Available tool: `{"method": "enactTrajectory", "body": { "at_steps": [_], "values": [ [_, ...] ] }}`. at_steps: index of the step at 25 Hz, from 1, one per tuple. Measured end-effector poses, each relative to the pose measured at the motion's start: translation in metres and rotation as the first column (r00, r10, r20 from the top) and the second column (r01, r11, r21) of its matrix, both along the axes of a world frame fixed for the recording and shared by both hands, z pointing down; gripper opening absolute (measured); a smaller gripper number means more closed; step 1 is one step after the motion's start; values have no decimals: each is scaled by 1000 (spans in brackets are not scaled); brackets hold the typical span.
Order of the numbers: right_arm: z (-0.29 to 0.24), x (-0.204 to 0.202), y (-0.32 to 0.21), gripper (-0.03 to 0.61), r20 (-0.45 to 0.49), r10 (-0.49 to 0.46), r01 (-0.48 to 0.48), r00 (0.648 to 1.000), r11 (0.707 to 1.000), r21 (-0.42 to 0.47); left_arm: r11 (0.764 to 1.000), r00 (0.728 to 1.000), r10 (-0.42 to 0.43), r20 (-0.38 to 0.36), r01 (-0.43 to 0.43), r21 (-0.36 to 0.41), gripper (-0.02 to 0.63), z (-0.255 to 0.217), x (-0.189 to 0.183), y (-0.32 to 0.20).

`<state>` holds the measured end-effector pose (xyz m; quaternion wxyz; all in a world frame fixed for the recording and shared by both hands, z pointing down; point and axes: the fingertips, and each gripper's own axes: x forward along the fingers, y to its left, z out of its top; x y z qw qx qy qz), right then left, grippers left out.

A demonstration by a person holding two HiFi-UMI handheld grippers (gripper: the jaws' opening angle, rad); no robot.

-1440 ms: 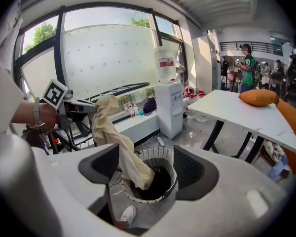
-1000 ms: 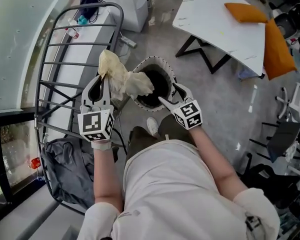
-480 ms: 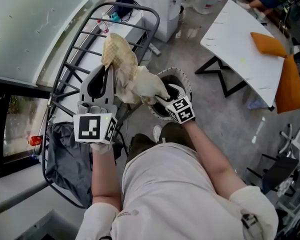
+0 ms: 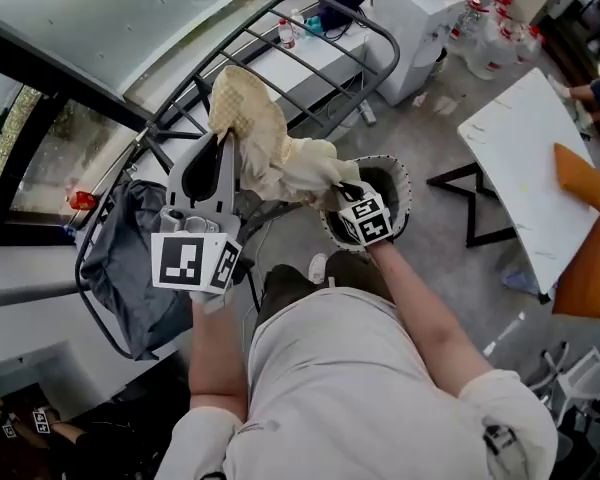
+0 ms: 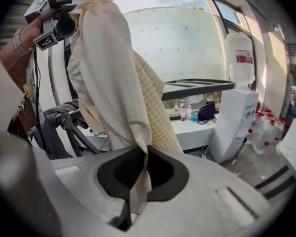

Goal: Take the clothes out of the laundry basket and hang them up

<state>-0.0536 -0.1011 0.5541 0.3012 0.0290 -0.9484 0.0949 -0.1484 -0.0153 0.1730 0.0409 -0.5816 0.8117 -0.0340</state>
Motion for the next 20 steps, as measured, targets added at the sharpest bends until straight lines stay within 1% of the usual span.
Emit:
{"method": "enactTrajectory", "body": {
  "at_steps": [3, 5, 6, 10, 14, 17, 20],
  "values": [
    [-31, -2, -10, 12, 71, 11, -14, 997, 999, 38, 990, 990, -139, 32, 140, -20, 20, 2, -8, 37],
    [-58, -4, -20, 12, 139, 21, -30, 990, 998, 63, 972, 972, -234, 24, 234, -18, 20, 8, -14, 65],
    [-73, -5, -25, 12, 176, 24, -38, 984, 996, 80, 959, 959, -281, 14, 282, -11, 20, 12, -16, 79],
    [-139, -7, -45, 11, 319, 9, -58, 948, 988, 144, 891, 891, -453, -38, 454, 11, 20, 26, -14, 139],
    [-197, -18, -51, 11, 420, -60, -31, 906, 978, 207, 811, 810, -584, -61, 585, 5, 20, 38, -3, 191],
    [-233, -27, -53, 11, 471, -117, -6, 874, 968, 250, 756, 754, -653, -65, 654, -11, 20, 47, 9, 220],
    [-267, -37, -56, 11, 525, -149, -8, 838, 958, 286, 719, 717, -695, -53, 695, -29, 20, 54, 16, 236]
  ]
}}
